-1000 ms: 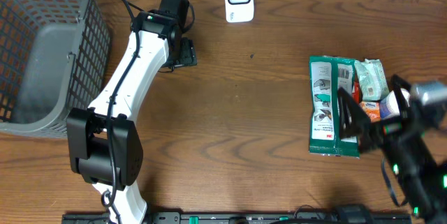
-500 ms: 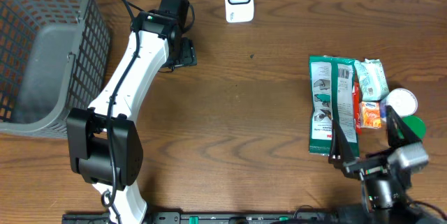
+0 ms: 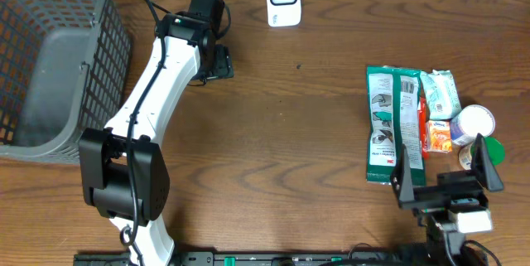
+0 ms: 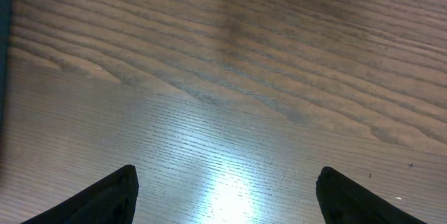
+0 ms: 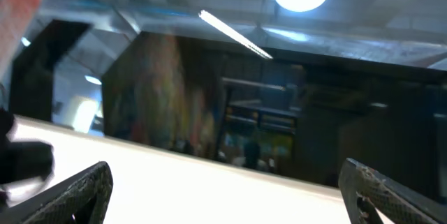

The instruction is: Scan the item barcode

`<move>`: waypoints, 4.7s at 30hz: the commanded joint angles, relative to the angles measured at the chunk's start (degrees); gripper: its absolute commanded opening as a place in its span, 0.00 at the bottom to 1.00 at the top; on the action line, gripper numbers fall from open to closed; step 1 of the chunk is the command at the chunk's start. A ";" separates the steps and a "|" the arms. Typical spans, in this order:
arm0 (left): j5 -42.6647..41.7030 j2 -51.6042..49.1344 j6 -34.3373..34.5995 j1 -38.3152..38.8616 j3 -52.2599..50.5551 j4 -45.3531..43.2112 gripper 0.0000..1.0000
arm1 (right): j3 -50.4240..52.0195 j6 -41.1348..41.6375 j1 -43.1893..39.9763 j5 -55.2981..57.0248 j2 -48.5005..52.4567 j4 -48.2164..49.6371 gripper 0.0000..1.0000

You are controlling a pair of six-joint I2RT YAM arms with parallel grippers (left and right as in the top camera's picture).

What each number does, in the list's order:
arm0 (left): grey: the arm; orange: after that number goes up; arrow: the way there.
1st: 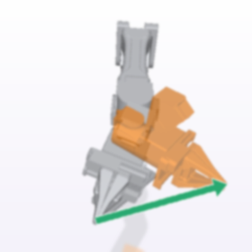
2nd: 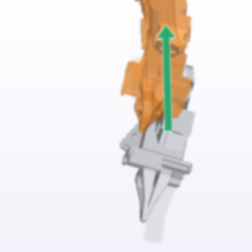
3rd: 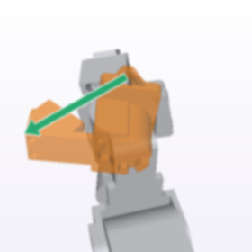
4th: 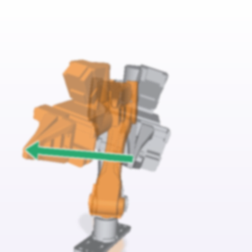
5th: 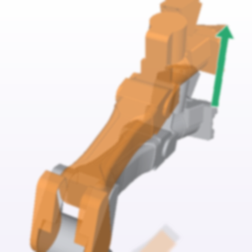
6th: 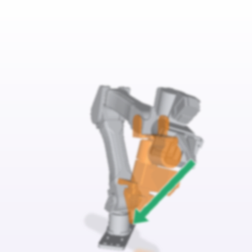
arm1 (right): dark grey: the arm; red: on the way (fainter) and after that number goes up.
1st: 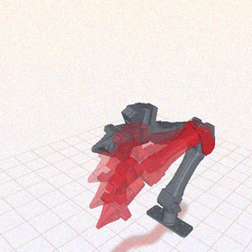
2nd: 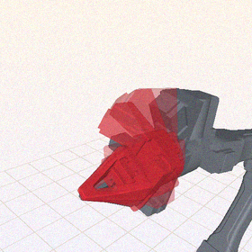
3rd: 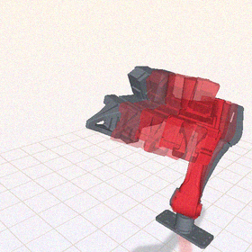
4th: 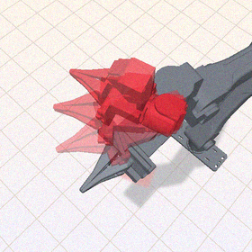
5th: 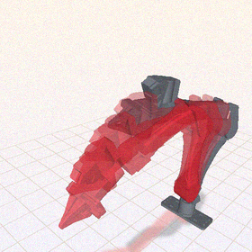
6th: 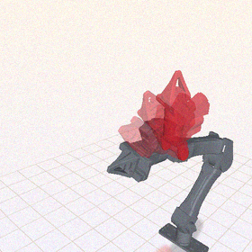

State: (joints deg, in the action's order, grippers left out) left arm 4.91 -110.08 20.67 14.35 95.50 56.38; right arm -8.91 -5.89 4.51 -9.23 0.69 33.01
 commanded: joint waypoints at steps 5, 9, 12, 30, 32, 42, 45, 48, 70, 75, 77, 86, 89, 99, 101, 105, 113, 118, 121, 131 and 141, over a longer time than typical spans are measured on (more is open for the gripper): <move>0.72 1.33 -0.94 -0.04 0.35 0.13 0.82 | 8.74 -2.60 -2.82 3.50 -0.37 0.00 0.99; 0.72 1.33 -0.94 -0.04 0.35 0.13 0.82 | 8.61 -2.64 -2.82 4.87 -0.37 -7.58 0.99; 0.72 1.33 -0.94 -0.04 0.35 0.13 0.82 | 8.61 -3.21 -2.82 5.60 -0.37 -16.02 0.99; 0.72 1.33 -0.94 -0.04 0.35 0.13 0.82 | 8.61 -4.66 -2.75 9.81 -0.35 -37.27 0.99; 0.72 1.33 -0.94 -0.04 0.35 0.13 0.82 | 8.61 -4.66 -2.75 9.81 -0.35 -37.29 0.99; 0.72 1.33 -0.94 -0.04 0.35 0.13 0.82 | 8.61 -4.66 -2.75 9.81 -0.35 -37.29 0.99; 0.72 1.33 -0.94 -0.04 0.35 0.13 0.82 | 8.61 -4.66 -2.75 9.81 -0.35 -37.29 0.99; 0.72 1.33 -0.94 -0.04 0.35 0.13 0.82 | 8.61 -4.66 -2.75 9.81 -0.35 -37.29 0.99; 6.54 17.55 -0.94 -0.15 0.35 0.13 0.98 | 8.59 -4.66 -2.75 9.81 -0.35 -37.29 0.99; 7.48 31.41 -0.96 -0.20 0.33 0.13 0.98 | 8.61 -4.66 -2.75 9.81 -0.35 -37.29 0.99; 8.87 37.48 -0.96 -0.20 0.33 0.15 0.98 | 8.61 -4.66 -2.75 9.81 -0.35 -37.29 0.99; 14.29 61.90 -0.98 -0.20 0.35 4.20 0.98 | 8.61 -4.66 -2.75 9.81 -0.35 -37.29 0.99; 15.37 66.64 -0.96 -0.15 0.33 10.56 0.98 | 8.61 -4.66 -2.75 9.81 -0.35 -37.29 0.99; 15.10 82.12 1.07 -5.99 -9.60 21.75 0.98 | 8.61 -4.66 -2.75 9.81 -0.35 -37.29 0.99; 15.10 85.46 2.69 -7.23 -13.68 21.16 0.98 | 8.61 -4.66 -2.75 9.81 -0.35 -37.29 0.99; 15.10 92.15 6.12 -9.38 -22.08 16.81 0.98 | 8.61 -4.66 -2.75 9.81 -0.35 -37.29 0.99; 13.77 102.49 6.23 -10.49 -38.36 -0.70 0.98 | 8.59 -4.66 -2.75 9.81 -0.35 -37.29 0.99; 12.02 106.92 6.32 -10.49 -48.87 -15.93 0.98 | 8.61 -4.66 -2.75 9.81 -0.35 -37.29 0.99; 12.04 108.76 7.82 -10.49 -54.73 -24.41 0.98 | 8.61 -4.66 -2.75 9.81 -0.35 -37.29 0.99; 8.31 109.96 11.19 -10.49 -72.65 -54.40 0.98 | 8.61 -4.66 -2.75 9.81 -0.35 -37.29 0.99; 6.38 109.96 11.41 -10.49 -89.50 -71.10 0.98 | 8.61 -4.66 -2.75 9.81 -0.35 -37.29 0.99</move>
State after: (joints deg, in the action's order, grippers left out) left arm 12.45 -0.62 31.73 4.14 8.69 -13.43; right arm -0.36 -9.96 2.09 -0.14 0.69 -4.03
